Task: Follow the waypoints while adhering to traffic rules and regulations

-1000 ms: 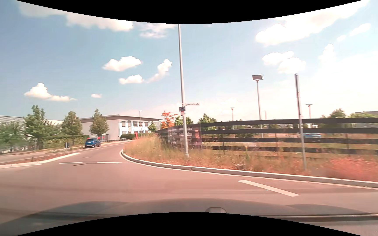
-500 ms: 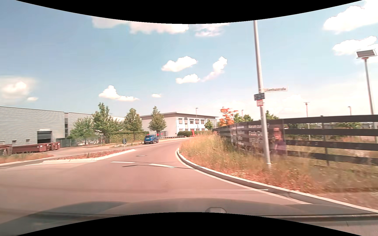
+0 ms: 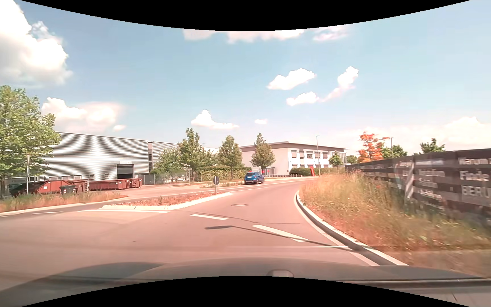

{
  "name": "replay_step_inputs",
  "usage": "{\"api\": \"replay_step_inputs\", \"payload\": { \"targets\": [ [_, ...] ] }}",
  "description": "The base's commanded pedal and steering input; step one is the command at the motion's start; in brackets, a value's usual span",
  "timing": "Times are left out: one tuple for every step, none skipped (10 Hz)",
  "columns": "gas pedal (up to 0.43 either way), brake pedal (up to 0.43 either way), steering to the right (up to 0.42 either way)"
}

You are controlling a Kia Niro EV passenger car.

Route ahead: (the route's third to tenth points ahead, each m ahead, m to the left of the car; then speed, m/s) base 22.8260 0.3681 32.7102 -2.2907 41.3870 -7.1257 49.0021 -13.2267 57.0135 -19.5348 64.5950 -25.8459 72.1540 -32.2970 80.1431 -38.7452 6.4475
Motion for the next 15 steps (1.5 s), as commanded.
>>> {"api": "replay_step_inputs", "payload": {
  "targets": [
    [0.24, 0.0, -0.11],
    [0.24, 0.0, -0.061],
    [0.24, 0.0, -0.019],
    [0.24, 0.0, 0.007],
    [0.24, 0.0, 0.021],
    [0.24, 0.0, 0.024],
    [0.24, 0.0, 0.021],
    [0.24, 0.0, 0.029],
    [0.24, 0.0, 0.042],
    [0.24, 0.0, 0.057],
    [0.24, 0.0, 0.073],
    [0.24, 0.0, 0.085],
    [0.248, 0.0, 0.094],
    [0.248, 0.0, 0.095],
    [0.248, 0.0, 0.095]
  ]
}}
